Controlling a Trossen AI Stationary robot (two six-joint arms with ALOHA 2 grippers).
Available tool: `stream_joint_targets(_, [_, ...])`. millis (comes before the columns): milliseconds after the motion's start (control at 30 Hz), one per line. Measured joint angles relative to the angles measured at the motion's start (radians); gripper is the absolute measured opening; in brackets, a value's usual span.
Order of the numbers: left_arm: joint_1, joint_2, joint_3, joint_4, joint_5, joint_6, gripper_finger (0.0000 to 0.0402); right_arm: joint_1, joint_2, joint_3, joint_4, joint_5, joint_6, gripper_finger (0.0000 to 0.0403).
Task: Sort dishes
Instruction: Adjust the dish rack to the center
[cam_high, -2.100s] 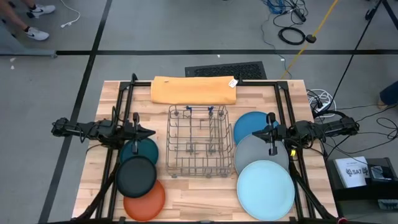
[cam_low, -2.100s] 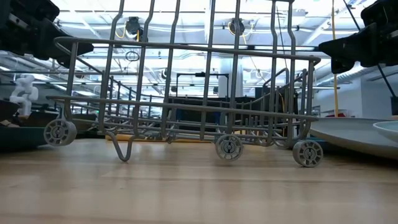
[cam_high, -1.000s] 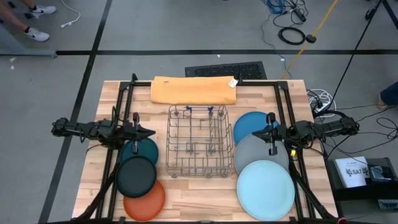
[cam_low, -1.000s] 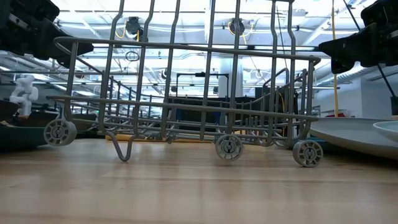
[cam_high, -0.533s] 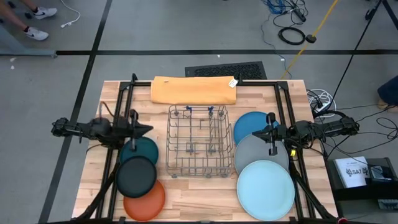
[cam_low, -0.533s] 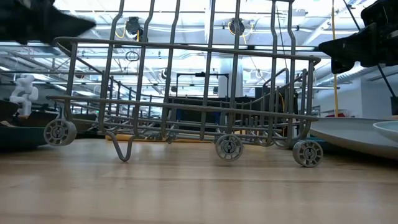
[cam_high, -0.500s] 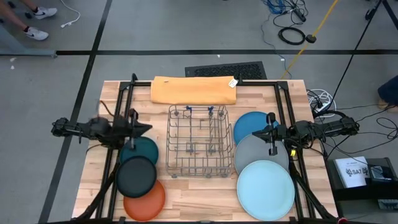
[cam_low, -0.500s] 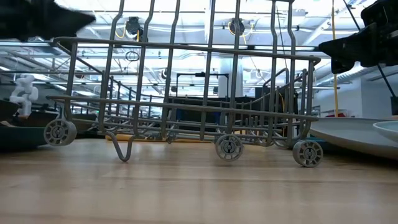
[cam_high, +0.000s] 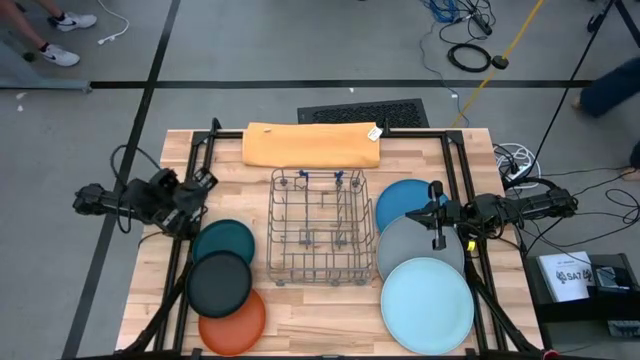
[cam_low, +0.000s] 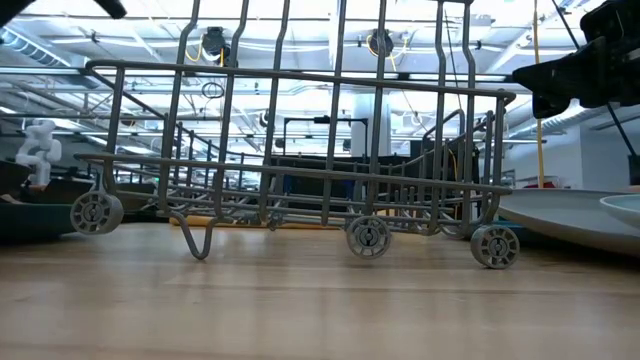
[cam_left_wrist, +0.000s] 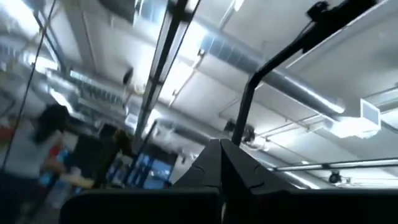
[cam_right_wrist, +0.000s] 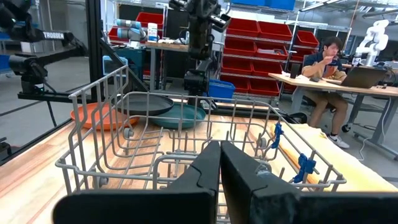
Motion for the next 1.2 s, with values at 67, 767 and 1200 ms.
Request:
stream_joint_targets(67, [0.000,0.089,0.044,0.004,-0.001,0.016,0.0001,0.000,0.000,0.000,0.000,0.000,0.000,0.0009])
stream_joint_targets(767, [0.001,0.901,1.019,-0.767,0.135,0.560,0.0120,0.000,0.000,0.000,0.000,0.000,0.000,0.0009])
stream_joint_targets(1200, [0.201,1.151,1.275,-0.905,0.265,0.510,0.0200,0.000,0.000,0.000,0.000,0.000,0.000,0.0009])
